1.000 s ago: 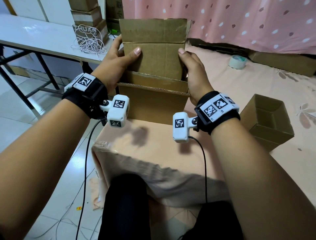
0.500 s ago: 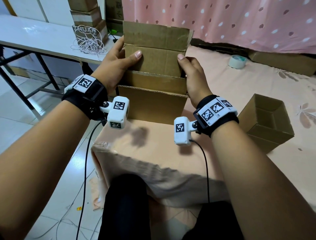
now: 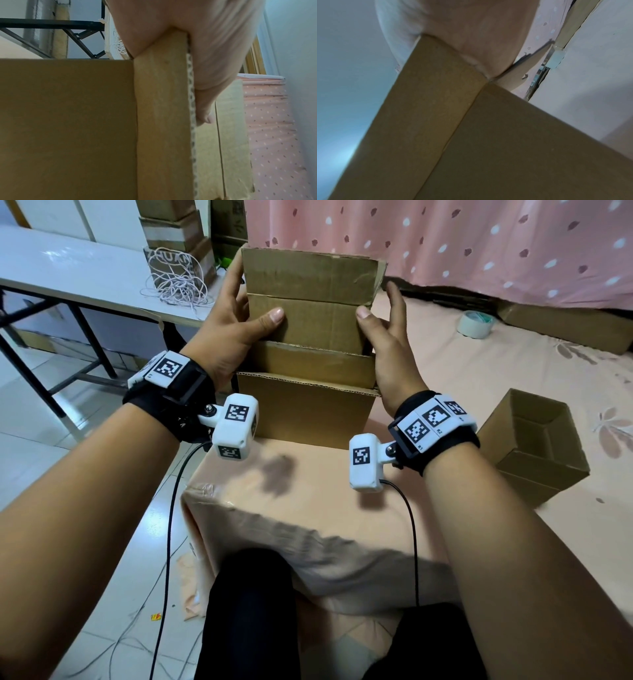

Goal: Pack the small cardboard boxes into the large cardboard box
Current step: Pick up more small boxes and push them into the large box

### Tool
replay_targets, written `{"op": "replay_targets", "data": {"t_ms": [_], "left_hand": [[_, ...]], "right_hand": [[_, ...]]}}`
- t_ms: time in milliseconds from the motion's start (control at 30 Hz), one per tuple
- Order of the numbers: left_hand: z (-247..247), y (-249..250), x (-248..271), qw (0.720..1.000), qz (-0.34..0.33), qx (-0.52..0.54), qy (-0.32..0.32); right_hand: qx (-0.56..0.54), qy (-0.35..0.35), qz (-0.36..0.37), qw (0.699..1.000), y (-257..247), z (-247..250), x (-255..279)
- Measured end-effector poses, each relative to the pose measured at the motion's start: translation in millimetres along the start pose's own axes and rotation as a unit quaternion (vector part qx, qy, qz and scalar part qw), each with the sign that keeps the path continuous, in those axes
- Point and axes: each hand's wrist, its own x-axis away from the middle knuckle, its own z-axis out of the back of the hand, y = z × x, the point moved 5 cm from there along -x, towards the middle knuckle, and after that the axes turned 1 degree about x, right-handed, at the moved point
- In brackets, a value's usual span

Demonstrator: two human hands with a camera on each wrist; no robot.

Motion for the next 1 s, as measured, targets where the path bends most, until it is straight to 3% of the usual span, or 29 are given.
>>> {"op": "replay_targets", "data": {"t_ms": [233,633,1000], "left_hand": [[-1.2,2.7,0.4,1.0,-0.02,-0.008,-0.017],[-0.1,1.4,2.6,1.0,-0.011,-0.01,-0.004],[-0.9,2.6,7.2,0.999,-0.01,-0.033,0.005]], "right_hand": [[0.012,-0.032,0.035,0.999,-5.4,-3.4,5.1],[0.035,-0.026,0.065,0.997,-7.5,-2.4,7.9],[0.004,-0.027,0.058,0.998,-7.4,-3.4,9.7]]}}
